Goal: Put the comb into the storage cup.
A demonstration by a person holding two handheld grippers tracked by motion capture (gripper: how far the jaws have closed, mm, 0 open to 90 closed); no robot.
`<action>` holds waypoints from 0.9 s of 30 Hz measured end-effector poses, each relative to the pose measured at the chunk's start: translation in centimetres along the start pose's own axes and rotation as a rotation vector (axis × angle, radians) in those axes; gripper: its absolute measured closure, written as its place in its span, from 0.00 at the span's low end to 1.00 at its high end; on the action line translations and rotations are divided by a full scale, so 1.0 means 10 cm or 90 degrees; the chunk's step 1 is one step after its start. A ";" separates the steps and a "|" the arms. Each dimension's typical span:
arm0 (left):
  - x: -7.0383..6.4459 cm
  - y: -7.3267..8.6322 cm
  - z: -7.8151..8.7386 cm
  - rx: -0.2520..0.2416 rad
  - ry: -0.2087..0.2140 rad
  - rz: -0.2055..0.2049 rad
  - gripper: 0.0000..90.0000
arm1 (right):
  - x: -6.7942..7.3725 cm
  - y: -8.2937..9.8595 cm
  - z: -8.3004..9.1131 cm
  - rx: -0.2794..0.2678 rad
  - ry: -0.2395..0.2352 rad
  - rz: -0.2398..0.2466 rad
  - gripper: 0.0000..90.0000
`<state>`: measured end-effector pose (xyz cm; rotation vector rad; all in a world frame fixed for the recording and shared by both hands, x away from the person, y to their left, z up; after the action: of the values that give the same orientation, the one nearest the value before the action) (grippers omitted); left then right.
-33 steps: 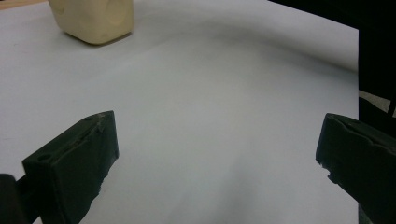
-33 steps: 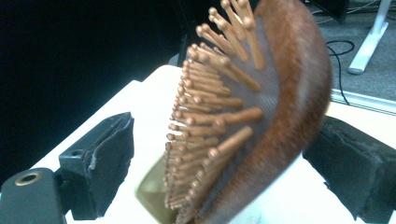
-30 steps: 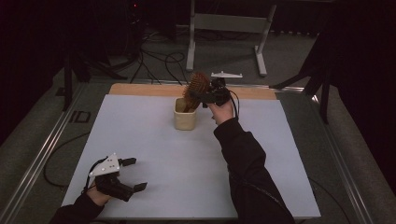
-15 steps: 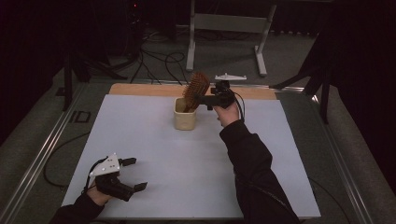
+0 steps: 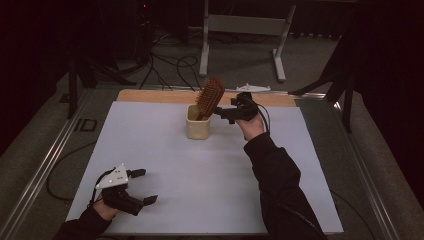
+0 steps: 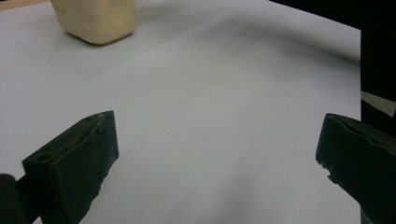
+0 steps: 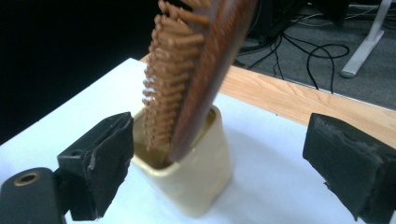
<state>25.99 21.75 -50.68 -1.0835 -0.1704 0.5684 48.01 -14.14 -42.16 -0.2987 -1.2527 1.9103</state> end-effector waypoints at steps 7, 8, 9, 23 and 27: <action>0.00 0.00 0.00 -0.001 0.000 0.001 0.00 | -0.02 0.11 0.11 0.004 -0.004 0.007 0.10; 0.00 0.00 0.00 0.000 -0.001 0.001 0.00 | -0.03 0.13 0.13 0.006 -0.003 0.010 0.10; 0.00 0.00 0.00 0.000 -0.001 0.000 0.00 | -0.03 0.14 0.14 0.009 -0.002 0.012 0.10; 0.00 0.00 0.01 0.001 -0.007 -0.003 0.00 | -0.04 0.43 0.36 0.014 -0.012 0.021 0.10; 0.00 0.00 0.00 0.001 -0.006 -0.004 0.00 | -0.04 0.54 0.42 0.012 -0.014 0.033 0.10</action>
<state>25.97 21.77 -50.66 -1.0786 -0.1817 0.5673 43.11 -18.16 -44.82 -0.3034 -1.2523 1.9735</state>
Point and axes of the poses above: each handheld gripper's, and its own axes: z roughly backward along the jaws, y roughly out of its underside, x roughly to its left, the point moved 2 cm from there along -z, roughly forward along the jaws, and after that the axes turned 1 degree about x, right-handed, at the moved point
